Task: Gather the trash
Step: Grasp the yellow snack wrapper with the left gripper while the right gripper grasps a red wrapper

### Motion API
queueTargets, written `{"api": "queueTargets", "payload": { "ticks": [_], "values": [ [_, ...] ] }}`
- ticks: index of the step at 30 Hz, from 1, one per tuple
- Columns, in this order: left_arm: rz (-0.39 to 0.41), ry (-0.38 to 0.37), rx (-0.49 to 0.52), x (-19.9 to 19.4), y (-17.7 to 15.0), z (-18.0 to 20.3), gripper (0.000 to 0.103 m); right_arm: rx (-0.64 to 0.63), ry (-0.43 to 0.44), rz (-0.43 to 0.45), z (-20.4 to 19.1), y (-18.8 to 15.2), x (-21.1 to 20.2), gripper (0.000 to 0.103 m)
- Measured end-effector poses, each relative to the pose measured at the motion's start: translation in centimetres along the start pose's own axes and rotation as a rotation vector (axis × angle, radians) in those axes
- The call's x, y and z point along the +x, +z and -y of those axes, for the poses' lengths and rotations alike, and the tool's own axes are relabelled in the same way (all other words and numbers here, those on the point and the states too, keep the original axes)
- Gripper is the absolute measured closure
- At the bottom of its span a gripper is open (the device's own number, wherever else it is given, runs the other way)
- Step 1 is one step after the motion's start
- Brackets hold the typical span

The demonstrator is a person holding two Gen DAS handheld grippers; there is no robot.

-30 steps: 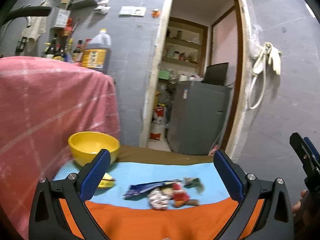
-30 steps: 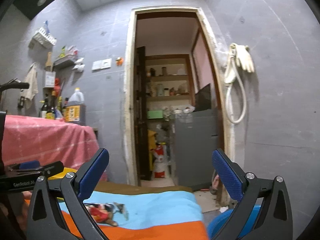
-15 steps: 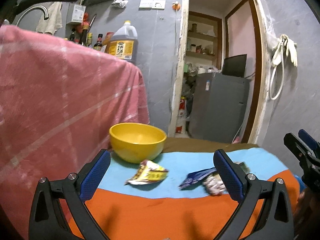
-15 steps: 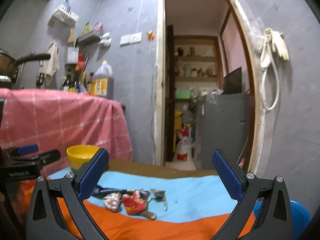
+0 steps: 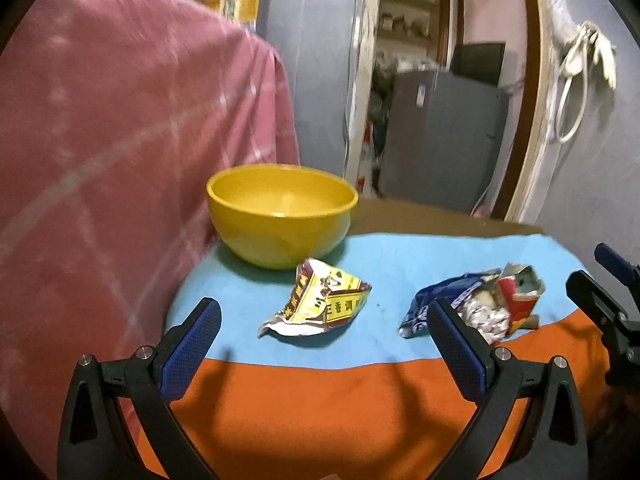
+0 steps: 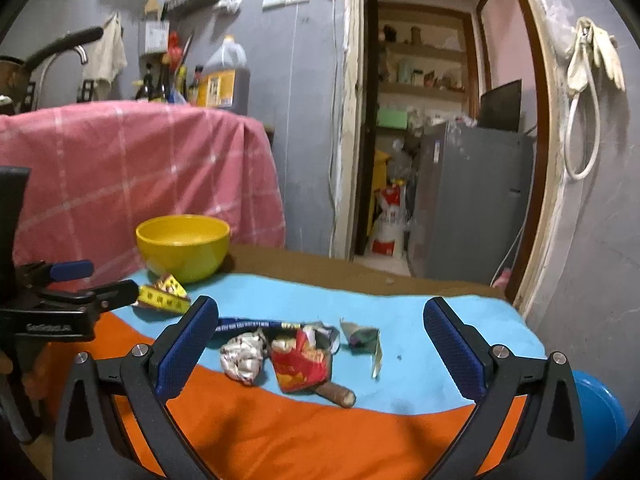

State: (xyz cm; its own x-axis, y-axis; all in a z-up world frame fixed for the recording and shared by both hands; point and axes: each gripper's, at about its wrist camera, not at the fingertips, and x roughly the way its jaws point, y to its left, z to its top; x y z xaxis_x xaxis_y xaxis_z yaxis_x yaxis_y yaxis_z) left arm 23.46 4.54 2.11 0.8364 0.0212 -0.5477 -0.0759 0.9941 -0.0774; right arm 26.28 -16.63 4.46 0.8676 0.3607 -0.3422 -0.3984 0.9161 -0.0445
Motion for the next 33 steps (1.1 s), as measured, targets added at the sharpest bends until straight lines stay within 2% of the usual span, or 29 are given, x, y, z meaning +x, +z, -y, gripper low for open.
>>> {"api": "queueTargets", "payload": {
  "ticks": [8,12,18,21,26,29,32,33],
  "values": [
    [-0.089,0.000,-0.006,2.8,0.7,0.0,0.002,0.091,0.030,-0.196,1.8,-0.8,3.8,0.000],
    [-0.119,-0.017,-0.017,3.9,0.9,-0.7,0.002,0.090,0.073,-0.286,1.6,-1.5,5.5,0.016],
    [-0.184,-0.060,-0.037,5.5,1.1,-1.4,0.004,0.105,0.115,-0.336,1.8,-2.0,6.3,0.027],
    [-0.205,-0.075,-0.036,5.9,1.1,-1.5,0.010,0.130,0.140,-0.350,2.2,-1.9,6.7,0.037],
    [-0.212,-0.095,-0.015,6.0,1.1,-1.2,0.038,0.126,0.171,-0.361,1.8,-2.1,6.8,0.056],
    [-0.213,-0.102,-0.002,6.0,1.0,-0.9,0.044,0.127,0.183,-0.365,1.6,-2.1,6.7,0.067],
    [-0.204,-0.108,0.010,5.7,1.0,-0.6,0.053,0.141,0.193,-0.370,1.8,-2.2,6.6,0.070],
    [-0.200,-0.108,0.017,5.6,0.9,-0.4,0.054,0.144,0.195,-0.370,1.9,-2.2,6.6,0.071]
  ]
}}
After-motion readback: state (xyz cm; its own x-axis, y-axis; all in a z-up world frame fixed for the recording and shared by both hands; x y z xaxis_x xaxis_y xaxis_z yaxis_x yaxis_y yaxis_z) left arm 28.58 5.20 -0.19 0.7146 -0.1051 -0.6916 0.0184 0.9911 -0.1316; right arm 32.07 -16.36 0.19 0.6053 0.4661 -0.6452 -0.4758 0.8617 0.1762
